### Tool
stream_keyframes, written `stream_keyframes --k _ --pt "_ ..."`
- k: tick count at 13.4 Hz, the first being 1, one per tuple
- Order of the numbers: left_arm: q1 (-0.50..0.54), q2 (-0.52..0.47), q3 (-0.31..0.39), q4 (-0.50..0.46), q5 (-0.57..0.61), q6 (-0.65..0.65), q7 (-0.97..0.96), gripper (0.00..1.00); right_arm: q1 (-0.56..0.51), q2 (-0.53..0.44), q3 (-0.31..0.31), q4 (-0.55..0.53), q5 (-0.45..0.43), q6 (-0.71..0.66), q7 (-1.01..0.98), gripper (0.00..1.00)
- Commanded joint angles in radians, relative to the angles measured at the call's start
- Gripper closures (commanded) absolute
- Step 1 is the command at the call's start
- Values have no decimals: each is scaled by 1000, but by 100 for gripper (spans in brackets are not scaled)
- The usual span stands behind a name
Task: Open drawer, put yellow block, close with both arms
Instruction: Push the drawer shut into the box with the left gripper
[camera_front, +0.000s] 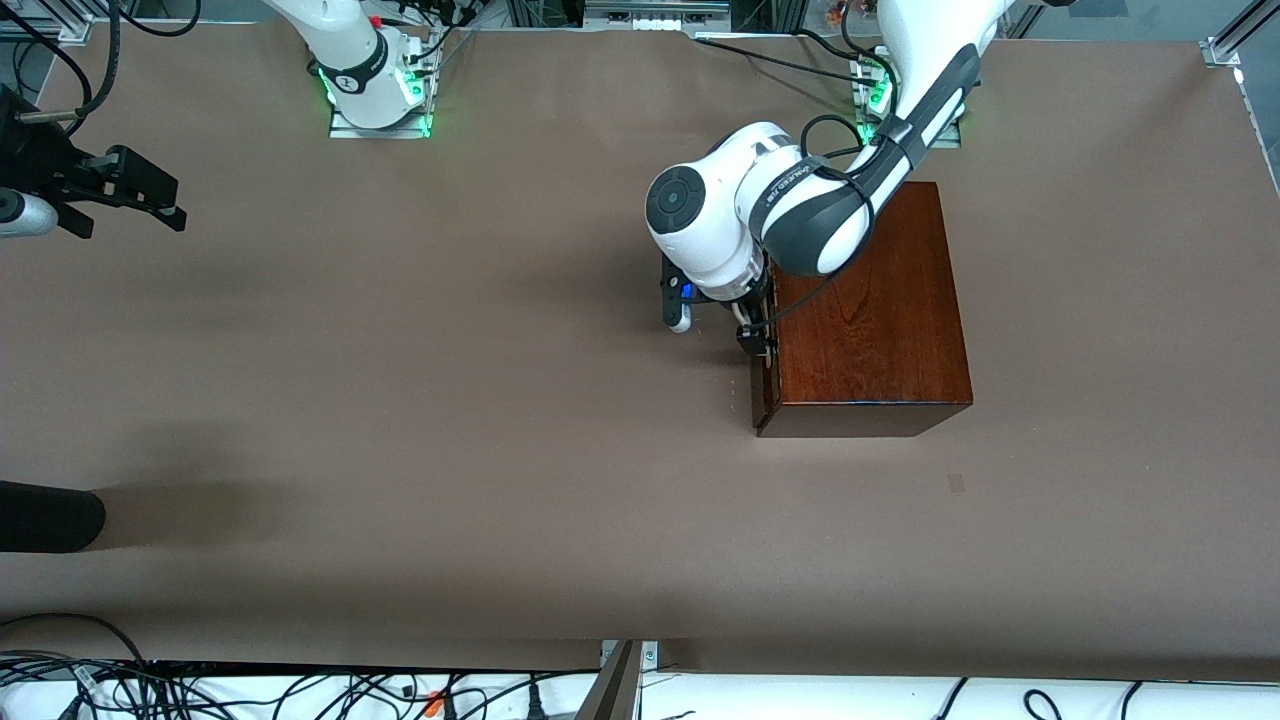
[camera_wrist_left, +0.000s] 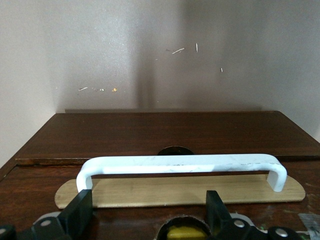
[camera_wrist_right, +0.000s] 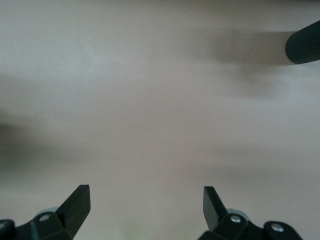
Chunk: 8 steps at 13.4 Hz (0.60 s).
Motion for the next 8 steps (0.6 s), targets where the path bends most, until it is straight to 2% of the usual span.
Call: stream_keyframes --k 1,3,6,8 --pt "14 -52 4 -54 26 -2 17 0 -10 6 6 18 -4 -3 2 0" --pt "-1 -49 3 -34 12 7 -28 0 -10 6 4 18 -4 -3 2 0" --pt "-67 -44 -6 25 6 25 -260 0 -10 6 4 18 -4 -3 0 0" --pt "-96 -47 -8 76 -28 22 -482 0 -10 6 6 18 -4 -3 0 0"
